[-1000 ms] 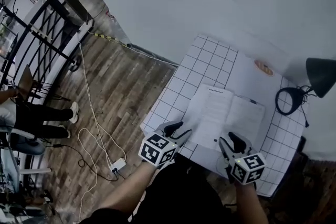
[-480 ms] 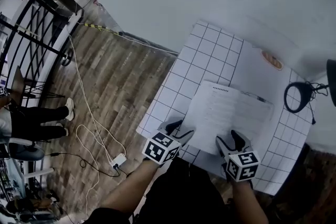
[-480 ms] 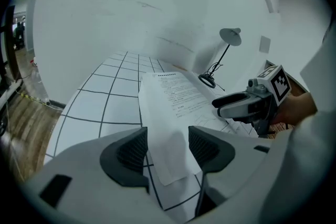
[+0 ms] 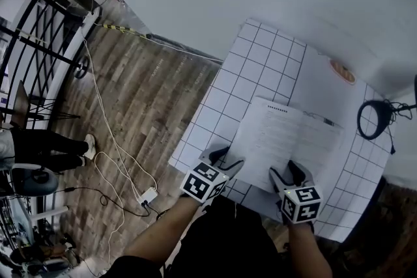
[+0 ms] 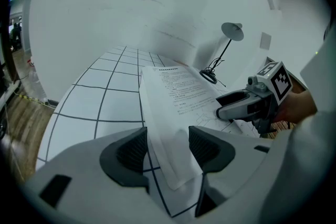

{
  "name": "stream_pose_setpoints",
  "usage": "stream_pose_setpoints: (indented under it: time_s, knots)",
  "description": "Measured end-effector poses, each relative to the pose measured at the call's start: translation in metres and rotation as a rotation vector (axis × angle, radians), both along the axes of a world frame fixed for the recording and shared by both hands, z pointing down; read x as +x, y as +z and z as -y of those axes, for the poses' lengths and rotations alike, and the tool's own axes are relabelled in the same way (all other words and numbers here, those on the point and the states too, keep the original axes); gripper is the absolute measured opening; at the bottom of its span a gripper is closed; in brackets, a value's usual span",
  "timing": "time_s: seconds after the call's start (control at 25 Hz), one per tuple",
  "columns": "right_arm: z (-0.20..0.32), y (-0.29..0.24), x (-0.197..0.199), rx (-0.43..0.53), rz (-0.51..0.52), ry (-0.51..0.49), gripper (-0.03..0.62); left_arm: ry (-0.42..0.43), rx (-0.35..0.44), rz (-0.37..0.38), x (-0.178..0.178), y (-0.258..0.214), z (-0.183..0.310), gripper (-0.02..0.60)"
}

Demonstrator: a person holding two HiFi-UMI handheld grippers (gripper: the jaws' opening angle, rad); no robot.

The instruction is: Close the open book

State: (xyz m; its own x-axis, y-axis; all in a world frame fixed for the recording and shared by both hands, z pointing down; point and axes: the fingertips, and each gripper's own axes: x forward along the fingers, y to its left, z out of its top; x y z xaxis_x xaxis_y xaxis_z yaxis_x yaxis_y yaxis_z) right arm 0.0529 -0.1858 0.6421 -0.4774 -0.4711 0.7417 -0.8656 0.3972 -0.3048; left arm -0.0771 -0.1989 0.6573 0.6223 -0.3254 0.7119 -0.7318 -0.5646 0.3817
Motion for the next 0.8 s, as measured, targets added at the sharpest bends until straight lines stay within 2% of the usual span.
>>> stream_pose_setpoints:
  time_s: [0.36,0.56,0.8]
  knots:
    - [-0.006,0.001,0.010,-0.016,0.056,0.001,0.241,0.024,-0.034,0.036,0.005,0.004,-0.001,0.230]
    - [-0.006,-0.002,0.010,-0.018,0.103,0.014,0.242,0.024,-0.072,0.017,0.011,0.002,-0.003,0.233]
    - [-0.007,-0.012,0.012,0.026,0.115,0.023,0.255,0.013,-0.073,0.028,0.013,0.003,-0.003,0.235]
